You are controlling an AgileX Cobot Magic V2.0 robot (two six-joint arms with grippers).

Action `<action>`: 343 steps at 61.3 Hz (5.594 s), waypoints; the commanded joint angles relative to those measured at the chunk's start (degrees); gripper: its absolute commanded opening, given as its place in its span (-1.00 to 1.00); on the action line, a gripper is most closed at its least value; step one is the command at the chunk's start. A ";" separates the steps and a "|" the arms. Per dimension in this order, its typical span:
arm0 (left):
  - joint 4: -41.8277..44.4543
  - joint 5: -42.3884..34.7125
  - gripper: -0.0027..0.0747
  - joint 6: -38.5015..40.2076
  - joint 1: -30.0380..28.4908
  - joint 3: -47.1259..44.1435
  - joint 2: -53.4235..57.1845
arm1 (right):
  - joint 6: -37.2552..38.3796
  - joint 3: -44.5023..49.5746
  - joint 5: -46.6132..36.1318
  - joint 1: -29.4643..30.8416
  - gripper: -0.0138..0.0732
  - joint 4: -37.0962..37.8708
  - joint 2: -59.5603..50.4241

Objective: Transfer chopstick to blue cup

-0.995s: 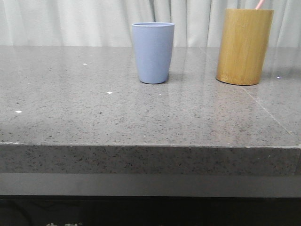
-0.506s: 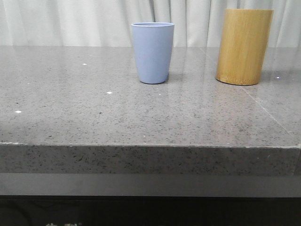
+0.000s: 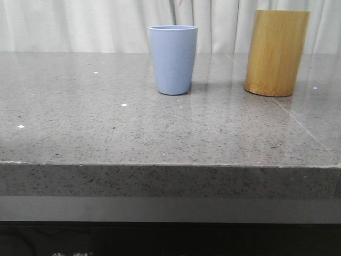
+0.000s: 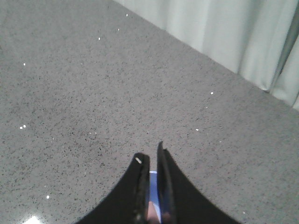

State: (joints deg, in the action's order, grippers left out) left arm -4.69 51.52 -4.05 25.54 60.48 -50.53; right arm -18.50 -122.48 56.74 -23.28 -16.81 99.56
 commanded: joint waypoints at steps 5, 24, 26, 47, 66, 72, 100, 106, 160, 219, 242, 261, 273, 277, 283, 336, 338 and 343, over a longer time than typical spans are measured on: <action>-0.81 -4.00 0.01 0.02 -0.15 1.51 0.58 | -0.66 -1.09 -5.05 -0.46 -0.80 0.31 2.15; -0.81 -4.00 0.01 0.02 -0.15 1.51 0.58 | -0.66 -1.09 -6.34 -0.46 -0.60 0.01 8.30; -0.81 -4.00 0.01 0.02 -0.15 1.51 0.58 | -0.66 -1.09 -6.34 -0.46 -0.52 -0.13 8.61; -0.81 -4.00 0.01 0.02 -0.15 1.51 0.58 | -0.61 -1.27 -4.45 -0.34 0.27 -0.01 7.18; -0.81 -4.00 0.01 0.02 -0.15 1.51 0.58 | 10.43 -1.27 6.13 -0.27 0.06 13.14 -2.77; -0.81 -4.00 0.01 0.02 -0.15 1.51 0.58 | 15.22 -0.94 11.47 -0.27 0.05 15.80 -6.66; -0.81 -4.00 0.01 0.02 -0.15 1.51 0.58 | 18.02 33.30 -2.10 -0.27 0.05 15.71 -35.23; -0.14 -4.00 0.01 0.02 -0.15 1.51 0.58 | 18.07 42.58 -5.03 -0.27 0.06 15.71 -41.98; 0.43 -5.86 -0.22 0.02 -0.15 1.51 0.58 | 18.50 71.52 -12.45 -0.27 0.05 15.50 -67.65; 0.05 -9.88 -0.98 0.02 0.21 -1.38 2.22 | 18.50 71.52 -10.48 -0.27 -0.84 16.81 -67.65; 3.01 -48.00 -0.98 0.02 -13.91 -35.73 26.51 | 18.50 71.52 -10.48 -0.27 -0.84 16.81 -67.65; -0.81 -51.12 -0.98 0.02 -21.63 -55.81 47.34 | 18.50 71.52 -10.48 -0.27 -0.84 16.81 -67.65; -3.20 -52.44 -0.98 0.02 -22.09 -61.35 52.41 | 18.50 71.52 -10.48 -0.27 -0.84 16.81 -67.65; -3.19 -53.05 -0.98 0.02 -22.09 -61.46 52.26 | 18.50 71.58 -10.65 -0.27 -0.84 16.81 -67.65; -3.19 -53.54 -0.98 0.02 -22.09 -61.46 52.26 | 18.50 71.57 -10.66 -0.27 -0.84 16.81 -67.65; -3.88 -53.57 -0.98 0.13 -23.10 -61.46 52.15 | 18.50 71.57 -10.70 -0.27 -0.84 16.81 -67.65; -3.88 -53.57 -0.98 0.13 -23.10 -61.46 52.15 | 18.50 71.57 -10.70 -0.27 -0.84 16.81 -67.65; -3.88 -53.57 -0.98 0.13 -23.10 -61.46 52.15 | 18.50 71.57 -10.70 -0.27 -0.84 16.81 -67.65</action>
State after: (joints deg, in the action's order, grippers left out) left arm -7.94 2.59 -4.05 1.99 -0.20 0.21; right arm 0.00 -49.48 49.99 -23.78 -0.47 31.81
